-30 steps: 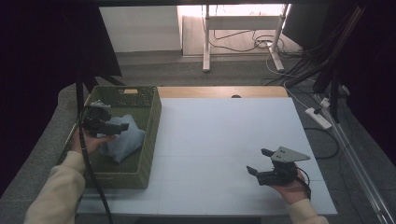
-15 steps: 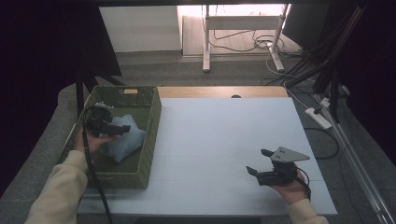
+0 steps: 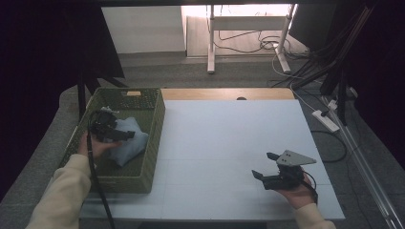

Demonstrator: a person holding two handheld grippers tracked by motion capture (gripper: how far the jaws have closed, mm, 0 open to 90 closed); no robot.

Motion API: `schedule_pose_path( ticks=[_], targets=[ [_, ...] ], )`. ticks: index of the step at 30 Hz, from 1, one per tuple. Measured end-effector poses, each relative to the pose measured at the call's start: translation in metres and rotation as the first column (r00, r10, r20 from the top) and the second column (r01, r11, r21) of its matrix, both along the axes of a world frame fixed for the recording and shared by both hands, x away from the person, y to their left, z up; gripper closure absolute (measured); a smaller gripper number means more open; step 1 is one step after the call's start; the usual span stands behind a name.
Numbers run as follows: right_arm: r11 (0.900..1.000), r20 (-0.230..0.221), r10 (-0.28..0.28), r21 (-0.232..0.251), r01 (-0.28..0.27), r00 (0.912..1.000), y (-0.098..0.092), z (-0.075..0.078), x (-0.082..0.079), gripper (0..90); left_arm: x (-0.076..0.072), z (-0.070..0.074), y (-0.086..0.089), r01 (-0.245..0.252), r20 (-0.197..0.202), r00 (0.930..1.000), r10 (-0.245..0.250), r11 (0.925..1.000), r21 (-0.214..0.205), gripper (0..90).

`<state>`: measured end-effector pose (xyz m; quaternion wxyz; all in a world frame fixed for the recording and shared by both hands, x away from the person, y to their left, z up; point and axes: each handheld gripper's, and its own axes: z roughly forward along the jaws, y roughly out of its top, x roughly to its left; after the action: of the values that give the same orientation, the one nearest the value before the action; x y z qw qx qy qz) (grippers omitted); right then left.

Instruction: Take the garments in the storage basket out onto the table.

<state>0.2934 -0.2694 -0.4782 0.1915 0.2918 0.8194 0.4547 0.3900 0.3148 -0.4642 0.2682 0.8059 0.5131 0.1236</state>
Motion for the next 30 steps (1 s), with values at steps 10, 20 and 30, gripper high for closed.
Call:
schedule_pose_path(
  ticks=[10, 20, 30],
  targets=[
    [1.0000, 0.003, -0.001, -0.004, 0.001, 1.0000, 0.000, 0.000, 0.000, 13.8, 0.005, -0.010, -0.003, 0.027, -0.045, 0.9986, -0.026, 0.9995, 0.016, 2.1],
    [1.0000, 0.001, 0.001, -0.005, -0.001, 1.0000, 0.001, 0.000, 0.000, 13.9, 0.009, -0.018, -0.001, 0.027, -0.069, 0.9973, -0.027, 0.9996, 0.006, 0.0],
    [1.0000, -0.001, 0.000, -0.007, 0.000, 1.0000, 0.001, 0.000, 0.000, 13.9, 0.010, -0.024, -0.005, 0.049, -0.063, 0.9969, -0.048, 0.9986, 0.018, 0.0]
  ],
)
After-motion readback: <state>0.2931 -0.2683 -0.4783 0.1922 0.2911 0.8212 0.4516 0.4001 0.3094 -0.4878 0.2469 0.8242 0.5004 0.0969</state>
